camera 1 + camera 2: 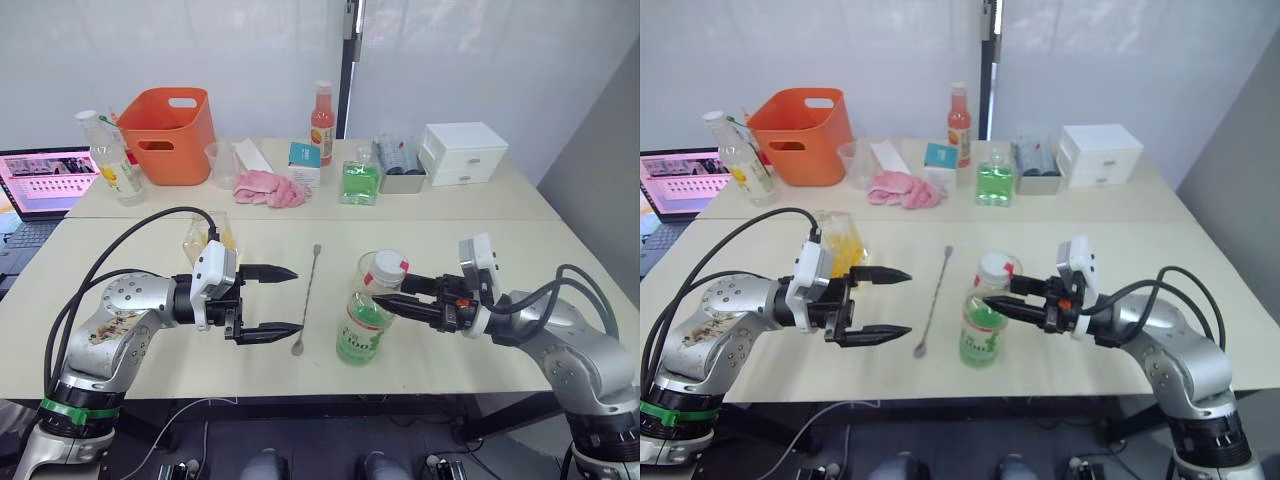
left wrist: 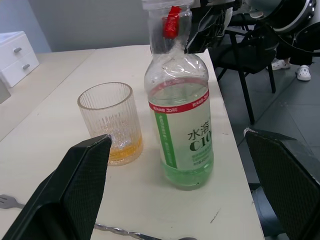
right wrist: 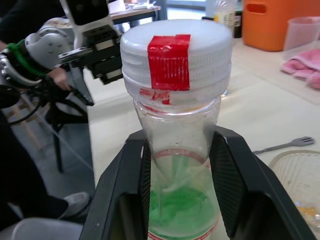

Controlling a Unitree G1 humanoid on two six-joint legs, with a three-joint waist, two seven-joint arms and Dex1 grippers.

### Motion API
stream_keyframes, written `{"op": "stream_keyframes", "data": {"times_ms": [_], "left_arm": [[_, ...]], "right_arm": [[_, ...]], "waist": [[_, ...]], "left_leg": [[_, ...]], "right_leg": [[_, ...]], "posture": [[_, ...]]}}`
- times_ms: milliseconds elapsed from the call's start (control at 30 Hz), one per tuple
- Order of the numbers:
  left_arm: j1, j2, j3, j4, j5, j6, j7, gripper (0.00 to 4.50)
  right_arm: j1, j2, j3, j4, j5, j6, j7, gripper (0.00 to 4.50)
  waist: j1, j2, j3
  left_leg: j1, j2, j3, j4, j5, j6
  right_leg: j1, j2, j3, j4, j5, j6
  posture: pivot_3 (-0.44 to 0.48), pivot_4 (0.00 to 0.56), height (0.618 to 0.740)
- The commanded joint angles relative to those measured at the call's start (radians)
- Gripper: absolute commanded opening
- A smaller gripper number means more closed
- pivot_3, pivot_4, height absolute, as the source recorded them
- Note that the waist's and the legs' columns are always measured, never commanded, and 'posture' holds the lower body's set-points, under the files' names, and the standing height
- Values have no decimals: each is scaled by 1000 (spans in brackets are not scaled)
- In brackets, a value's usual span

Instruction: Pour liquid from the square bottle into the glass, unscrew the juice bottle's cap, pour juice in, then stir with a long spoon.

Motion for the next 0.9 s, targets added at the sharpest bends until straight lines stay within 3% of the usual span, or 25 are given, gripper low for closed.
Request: {"op": "stream_keyframes", "data": {"times_ms": [33, 367, 900], "left_arm": [[-9, 10, 22, -31, -17, -1, 4, 4500], [-8, 10, 23, -31, -24, 2, 13, 4500], [-23, 1, 6, 15, -15, -23, -22, 4500]], "right_arm": [[50, 22, -46, -151, 10, 12, -132, 1196], [168, 74, -40, -370, -16, 61, -414, 1196], [217, 29, 69, -277, -112, -20, -289, 1196]], "waist": [[-1, 0, 0], [-2, 0, 0], [-3, 0, 0]], "left_leg": [[0, 0, 0, 0, 0, 0], [0, 0, 0, 0, 0, 0], [1, 0, 0, 0, 0, 0]], "right_leg": [[0, 0, 0, 0, 0, 0], [0, 0, 0, 0, 0, 0], [1, 1, 0, 0, 0, 0]], "posture": [[0, 150, 715], [0, 150, 715], [0, 150, 715]]}}
